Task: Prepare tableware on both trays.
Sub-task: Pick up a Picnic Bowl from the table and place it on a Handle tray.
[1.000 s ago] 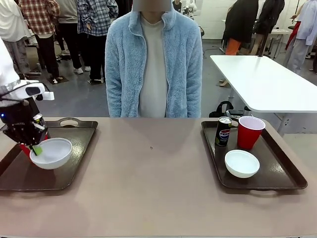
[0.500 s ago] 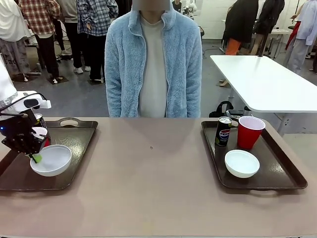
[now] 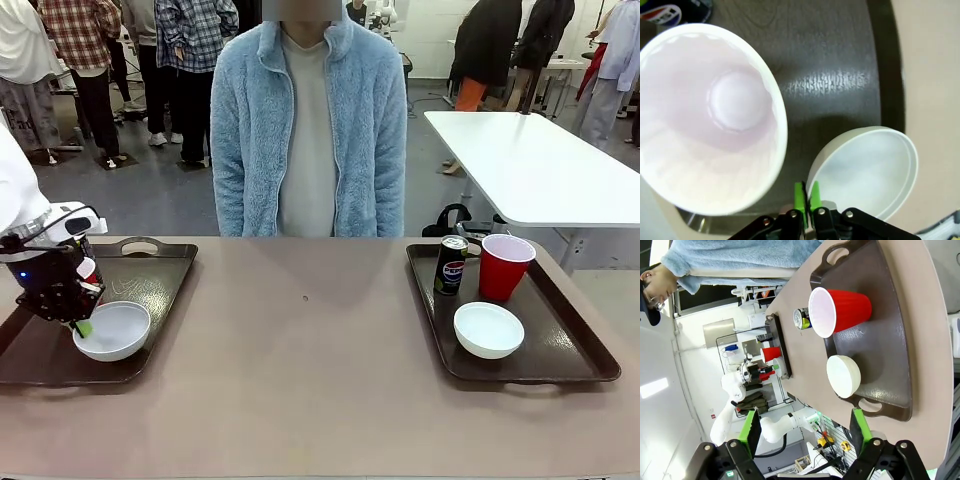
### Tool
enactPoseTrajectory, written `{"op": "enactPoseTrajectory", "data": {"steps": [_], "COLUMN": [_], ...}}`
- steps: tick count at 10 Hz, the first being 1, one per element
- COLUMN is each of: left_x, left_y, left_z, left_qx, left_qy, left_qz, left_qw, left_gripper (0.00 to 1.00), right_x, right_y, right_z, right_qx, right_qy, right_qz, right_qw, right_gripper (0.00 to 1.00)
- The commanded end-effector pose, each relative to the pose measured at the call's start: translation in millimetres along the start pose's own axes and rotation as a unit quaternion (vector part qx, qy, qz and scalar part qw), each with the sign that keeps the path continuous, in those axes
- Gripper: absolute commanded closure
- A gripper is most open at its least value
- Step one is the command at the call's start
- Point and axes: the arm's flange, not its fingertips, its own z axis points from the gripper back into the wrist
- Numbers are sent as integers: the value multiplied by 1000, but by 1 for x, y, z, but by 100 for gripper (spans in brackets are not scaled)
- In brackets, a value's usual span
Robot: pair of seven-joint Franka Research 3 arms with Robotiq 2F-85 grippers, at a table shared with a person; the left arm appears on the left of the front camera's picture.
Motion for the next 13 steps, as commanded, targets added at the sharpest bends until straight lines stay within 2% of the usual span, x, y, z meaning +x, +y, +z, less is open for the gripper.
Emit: {"op": "enactPoseTrajectory", "data": {"steps": [1, 2, 3, 4, 5, 6, 8, 9, 12, 13], "left_x": [2, 1, 1, -1, -5, -14, -23, -26, -21, -20], "left_y": [-1, -2, -1, -1, -2, -6, -12, -14, -14, -13], "left_z": [-10, -11, -9, -6, -1, 10, 27, 40, 72, 81], "left_qx": [12, 14, 15, 12, 15, 27, 43, 49, 45, 43], "left_qy": [1, 6, 3, 0, -3, -13, -1, 0, 6, 0], "left_qz": [15, 15, 4, 4, -4, -15, -49, -61, -62, -52], "left_qw": [1000, 1000, 1000, 1000, 1000, 999, 998, 997, 997, 998], "left_gripper": [96, 36, 36, 0, 35, 0, 0, 37, 6, 0], "right_x": [2, 2, 2, 2, 2, 2, 2, 2, 2, 2], "right_y": [1, 1, 1, 1, 1, 1, 1, 1, 1, 1], "right_z": [1, 1, 1, 1, 1, 1, 1, 1, 1, 1], "right_qx": [3, 3, 3, 3, 3, 3, 3, 3, 3, 3], "right_qy": [2, 2, 2, 2, 2, 2, 2, 2, 2, 2], "right_qz": [-2, -2, -2, -2, -2, -2, -2, -2, -2, -2], "right_qw": [1000, 1000, 1000, 1000, 1000, 1000, 1000, 1000, 1000, 1000], "right_gripper": [7, 7, 7, 7, 7, 7, 7, 7, 7, 7]}}
